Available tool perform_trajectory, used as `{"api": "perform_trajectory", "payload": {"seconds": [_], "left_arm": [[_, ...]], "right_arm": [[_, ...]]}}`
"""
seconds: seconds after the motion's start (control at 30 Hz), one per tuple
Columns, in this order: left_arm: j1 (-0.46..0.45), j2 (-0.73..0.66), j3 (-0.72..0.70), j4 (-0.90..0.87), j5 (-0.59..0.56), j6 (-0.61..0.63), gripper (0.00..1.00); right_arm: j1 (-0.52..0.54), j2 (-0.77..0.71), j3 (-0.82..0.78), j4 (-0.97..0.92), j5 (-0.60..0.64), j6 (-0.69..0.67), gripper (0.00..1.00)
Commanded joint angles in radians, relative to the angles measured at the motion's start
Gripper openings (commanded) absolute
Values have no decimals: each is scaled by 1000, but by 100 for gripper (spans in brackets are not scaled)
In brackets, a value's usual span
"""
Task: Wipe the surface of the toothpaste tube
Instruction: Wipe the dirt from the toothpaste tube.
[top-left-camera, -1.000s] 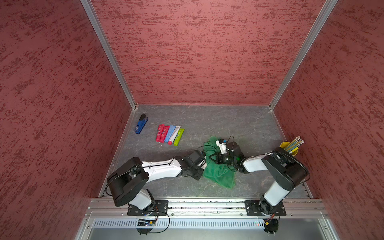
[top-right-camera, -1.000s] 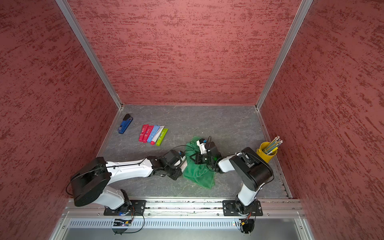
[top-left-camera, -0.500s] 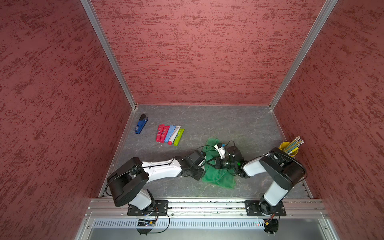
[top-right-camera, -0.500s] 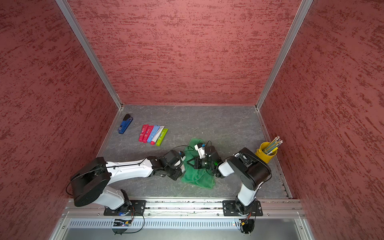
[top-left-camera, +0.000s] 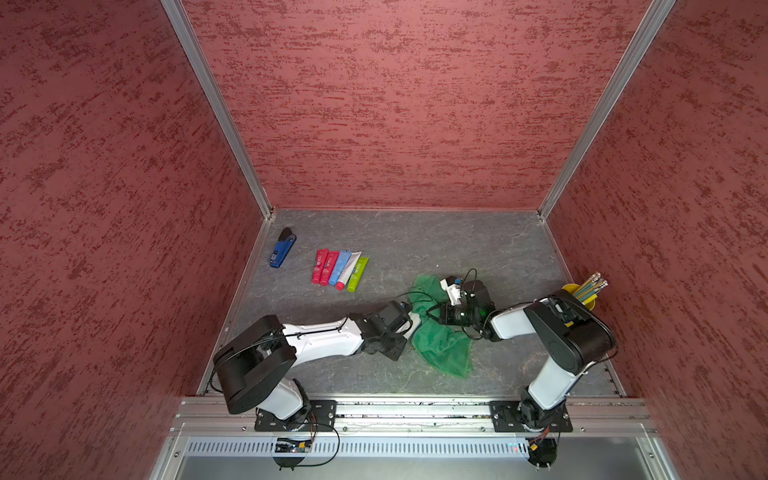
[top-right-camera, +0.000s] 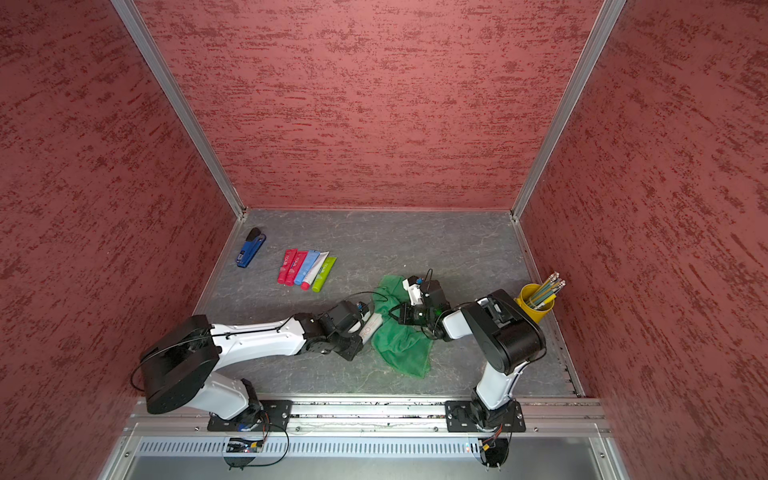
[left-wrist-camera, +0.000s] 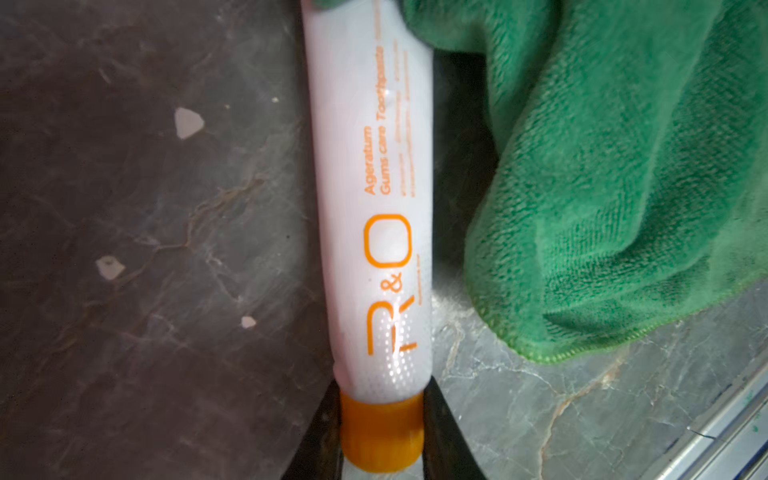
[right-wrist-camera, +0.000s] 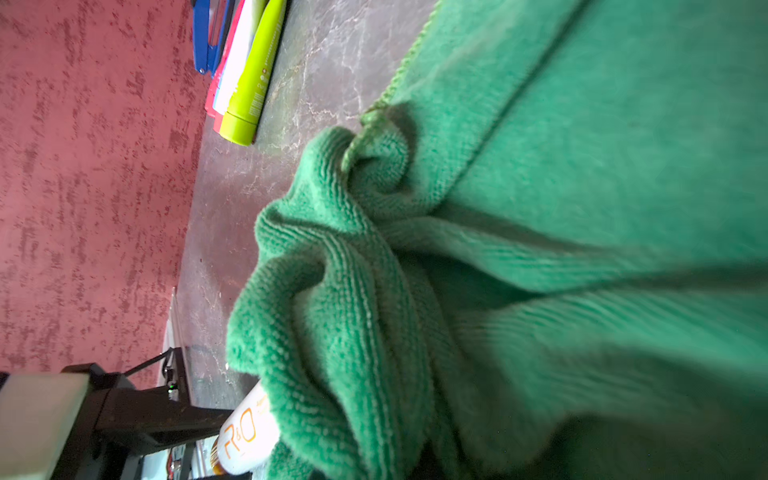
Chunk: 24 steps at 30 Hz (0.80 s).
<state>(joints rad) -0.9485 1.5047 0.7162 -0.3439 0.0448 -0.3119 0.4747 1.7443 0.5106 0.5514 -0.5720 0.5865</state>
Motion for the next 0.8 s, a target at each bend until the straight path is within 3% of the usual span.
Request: {"api": "perform_trajectory", "payload": {"seconds": [0.0,0.2,0.4,0.53,0.77], "left_arm": [[-9,-4,-8,-8,-13,10,0],[-9,9,0,-8,-8,11,0],[-9,18,5,-10,-5,13,0],[-8,13,2,-9,-5,13,0],[-10,11,0,-4,2,17,0]], "right_arm": [[86,51,-13,-100,46,-6,0],[262,36,-56,-46,56,83,0],[326,38,-83,25,64,139,0],[250,37,-44,-23,78,87,0],[13,44,141,-177,98,-41,0]]}}
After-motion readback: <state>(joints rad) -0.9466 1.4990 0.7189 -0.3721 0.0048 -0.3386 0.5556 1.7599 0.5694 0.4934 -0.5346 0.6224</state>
